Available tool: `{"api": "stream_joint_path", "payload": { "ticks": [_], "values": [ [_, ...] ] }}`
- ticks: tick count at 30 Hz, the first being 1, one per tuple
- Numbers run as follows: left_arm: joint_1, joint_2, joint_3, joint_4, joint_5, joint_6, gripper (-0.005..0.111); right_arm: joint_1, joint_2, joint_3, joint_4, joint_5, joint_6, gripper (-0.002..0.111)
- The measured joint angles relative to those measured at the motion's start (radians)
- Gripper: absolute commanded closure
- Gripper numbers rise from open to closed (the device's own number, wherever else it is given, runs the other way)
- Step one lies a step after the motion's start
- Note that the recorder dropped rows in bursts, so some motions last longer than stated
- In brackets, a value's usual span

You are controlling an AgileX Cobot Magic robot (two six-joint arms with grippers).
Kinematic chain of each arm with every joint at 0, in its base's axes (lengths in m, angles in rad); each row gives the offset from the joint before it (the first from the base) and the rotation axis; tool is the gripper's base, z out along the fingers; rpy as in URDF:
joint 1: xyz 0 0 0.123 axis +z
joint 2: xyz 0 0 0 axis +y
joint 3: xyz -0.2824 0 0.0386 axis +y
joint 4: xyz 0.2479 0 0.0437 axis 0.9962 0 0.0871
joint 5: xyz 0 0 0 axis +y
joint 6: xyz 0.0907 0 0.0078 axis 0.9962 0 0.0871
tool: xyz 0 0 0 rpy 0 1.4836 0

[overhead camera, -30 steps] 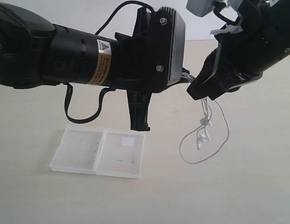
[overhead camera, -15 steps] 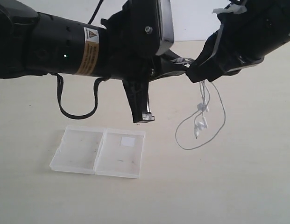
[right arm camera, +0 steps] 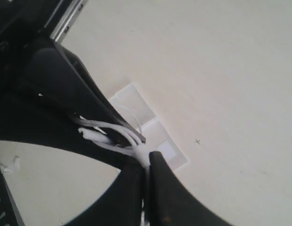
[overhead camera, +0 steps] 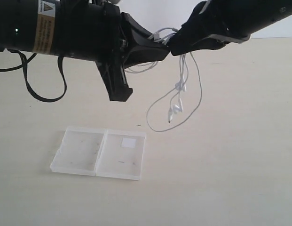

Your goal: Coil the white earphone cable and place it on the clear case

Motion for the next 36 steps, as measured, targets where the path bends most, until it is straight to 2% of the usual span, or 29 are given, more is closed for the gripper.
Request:
{"api": "stream_joint_path", "payload": {
  "ticks": [4,9,17,26,30,33,35,36],
  "values": [
    [0.039,-0.009,0.014,-0.027,-0.068,-0.068,0.107,0.000,0.000,0.000,0.049,-0.007,-0.008,0.108],
    [0.064,-0.044,0.089,-0.142,-0.083,-0.059,0.107,0.014,0.022,0.000,0.096,-0.023,-0.039,0.108],
    [0.108,-0.114,0.271,-0.447,-0.078,0.123,0.107,0.120,0.069,0.000,0.097,-0.160,-0.057,0.108],
    [0.113,-0.153,0.433,-0.632,-0.052,0.242,0.107,0.193,0.154,0.000,0.088,-0.198,-0.059,0.108],
    [0.113,-0.153,0.520,-0.751,-0.085,0.336,0.107,0.212,0.184,0.000,0.084,-0.198,-0.059,0.108],
    [0.113,-0.153,0.586,-0.901,-0.122,0.449,0.107,0.218,0.221,0.000,0.095,-0.208,-0.061,0.108],
    [0.111,-0.153,0.592,-0.924,-0.119,0.468,0.102,0.220,0.240,-0.006,0.095,-0.217,-0.061,0.108],
    [0.111,-0.153,0.594,-0.927,-0.114,0.472,0.093,0.220,0.245,-0.009,0.095,-0.217,-0.061,0.108]
  ]
}}
